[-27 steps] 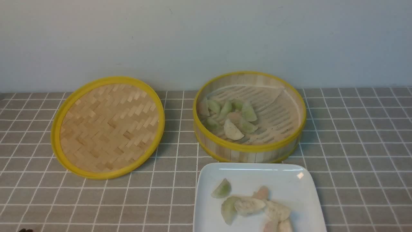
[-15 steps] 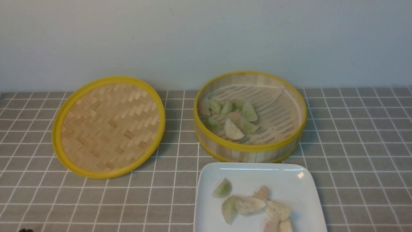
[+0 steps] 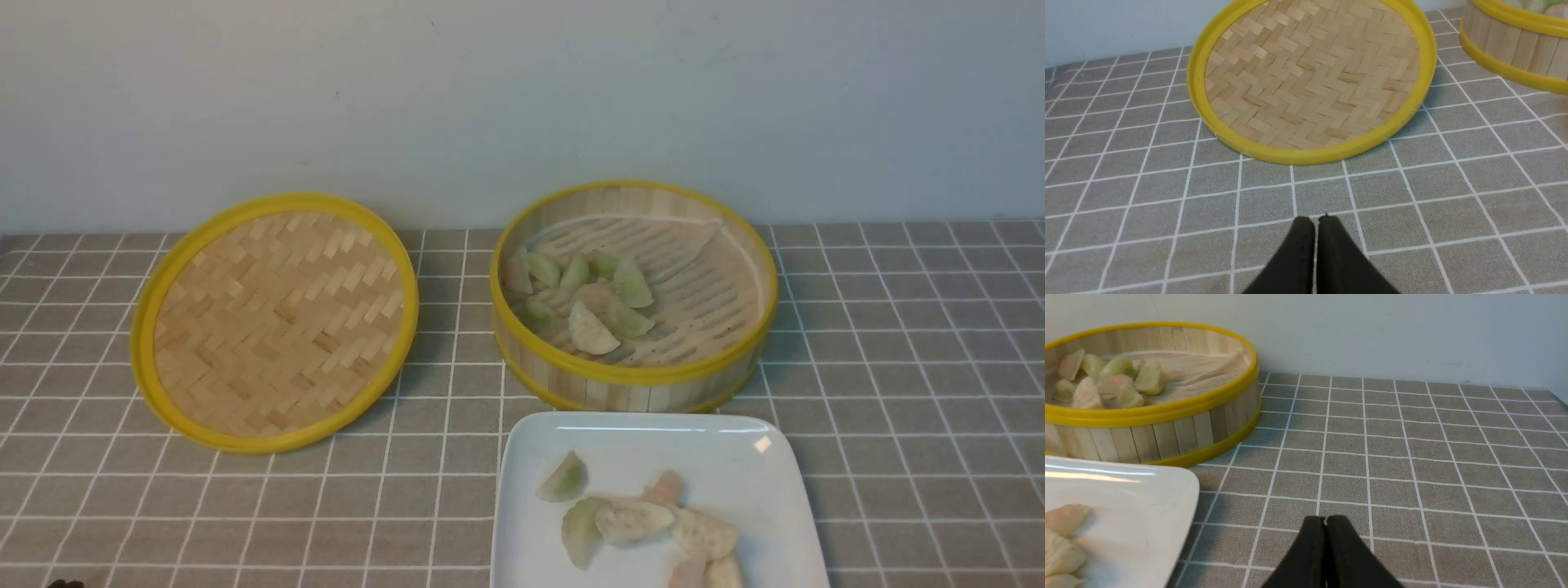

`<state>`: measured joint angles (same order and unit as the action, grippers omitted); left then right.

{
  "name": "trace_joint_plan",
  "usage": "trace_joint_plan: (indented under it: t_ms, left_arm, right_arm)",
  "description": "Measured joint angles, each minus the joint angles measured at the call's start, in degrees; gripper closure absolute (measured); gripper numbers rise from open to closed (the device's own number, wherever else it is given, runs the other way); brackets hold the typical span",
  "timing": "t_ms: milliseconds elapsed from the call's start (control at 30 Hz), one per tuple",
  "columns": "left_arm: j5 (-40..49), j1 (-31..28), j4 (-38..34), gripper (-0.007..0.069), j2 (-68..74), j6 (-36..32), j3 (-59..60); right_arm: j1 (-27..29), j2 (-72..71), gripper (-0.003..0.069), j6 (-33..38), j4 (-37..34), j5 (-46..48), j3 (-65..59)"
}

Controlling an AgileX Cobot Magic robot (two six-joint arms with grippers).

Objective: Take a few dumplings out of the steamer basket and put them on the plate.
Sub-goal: Use the left arm to grab a dumpling from the steamer

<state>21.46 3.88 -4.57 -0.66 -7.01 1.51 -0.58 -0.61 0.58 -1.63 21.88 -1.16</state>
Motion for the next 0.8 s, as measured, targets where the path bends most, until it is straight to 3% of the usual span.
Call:
trace_joint_plan:
  t_ms: [133, 400, 467, 533, 567, 600, 633, 800]
  left_arm:
    - [-3.1, 0.0, -2.1, 0.0629, 0.0, 1.1, 0.1]
    - [-33.4, 0.0, -21.7, 0.0629, 0.0, 10.7, 0.1]
    - [-34.4, 0.0, -22.5, 0.0629, 0.4, 13.0, -2.0]
    - [-29.6, 0.0, -21.6, 0.0629, 2.4, 14.9, -7.4]
    - [-21.5, 0.0, -20.1, 0.0629, 6.4, 15.8, -14.2]
    - [-21.5, 0.0, -20.1, 0.0629, 6.4, 15.8, -14.2]
    - [-10.2, 0.0, -18.8, 0.0629, 12.2, 16.0, -21.9]
    - [17.7, 0.0, -18.9, 0.0629, 37.1, 10.1, -45.4]
  right_arm:
    - [0.0, 0.0, 0.0672, 0.0, 0.0, 0.0, 0.0]
    - [0.0, 0.0, 0.0672, 0.3, 0.0, 0.0, 0.0]
    - [0.0, 0.0, 0.0672, 0.6, 0.0, 0.0, 0.0]
    - [0.0, 0.0, 0.0672, 0.8, 0.0, 0.0, 0.0]
    - [0.0, 0.0, 0.0672, 0.8, 0.0, 0.0, 0.0]
    - [0.0, 0.0, 0.0672, 0.8, 0.0, 0.0, 0.0]
    - [0.0, 0.0, 0.0672, 0.8, 0.0, 0.0, 0.0]
    - [0.0, 0.0, 0.0672, 0.8, 0.0, 0.0, 0.0]
